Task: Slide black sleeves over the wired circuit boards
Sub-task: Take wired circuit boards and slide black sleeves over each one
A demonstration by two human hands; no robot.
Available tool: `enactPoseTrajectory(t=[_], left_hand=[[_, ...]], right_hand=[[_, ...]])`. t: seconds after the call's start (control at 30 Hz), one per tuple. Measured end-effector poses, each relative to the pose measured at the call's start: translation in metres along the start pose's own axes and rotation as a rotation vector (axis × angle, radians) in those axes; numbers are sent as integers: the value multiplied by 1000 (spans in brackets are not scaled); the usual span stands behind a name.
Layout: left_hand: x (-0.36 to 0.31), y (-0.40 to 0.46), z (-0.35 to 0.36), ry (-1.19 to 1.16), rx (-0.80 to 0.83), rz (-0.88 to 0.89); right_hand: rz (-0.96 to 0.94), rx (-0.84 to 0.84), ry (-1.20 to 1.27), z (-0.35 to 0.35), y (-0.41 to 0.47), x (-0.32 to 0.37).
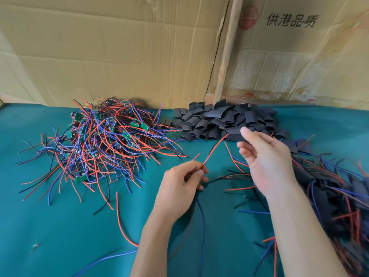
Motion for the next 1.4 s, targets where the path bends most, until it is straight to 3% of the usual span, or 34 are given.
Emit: enactPoseTrajectory(t=[0.2, 0.4, 0.7, 0.83, 1.03, 1.23, 1.4], left_hand=[[-1, -1, -1, 68, 39, 21], [-4, -2, -2, 54, 31, 2], [-3, -2, -4, 16, 15, -23], [-1, -2, -5, 59, -13, -26], [-2, -4, -9, 323, -41, 13], [-1, -5, -13, 437, -71, 81], [-3, -5, -12, 262, -116, 45]], right_hand=[[94, 197, -125, 0, -2, 3], [210, 393, -406, -3, -7, -1], [277, 216, -113, 6, -10, -22], [243, 272, -254, 11, -13, -31], [148, 312, -532, 7, -12, -33], [180, 350, -559, 5, -12, -33], [190, 326, -492, 5, -12, -30]])
Point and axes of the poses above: each hand's wrist, its own y-axis towards the middle knuckle, its own z-axis out of the palm, x = y × z, the point moved 2 cm from there along y, towards the middle knuckle, and after that the axes turned 9 degrees about y, right-handed, at the moved point
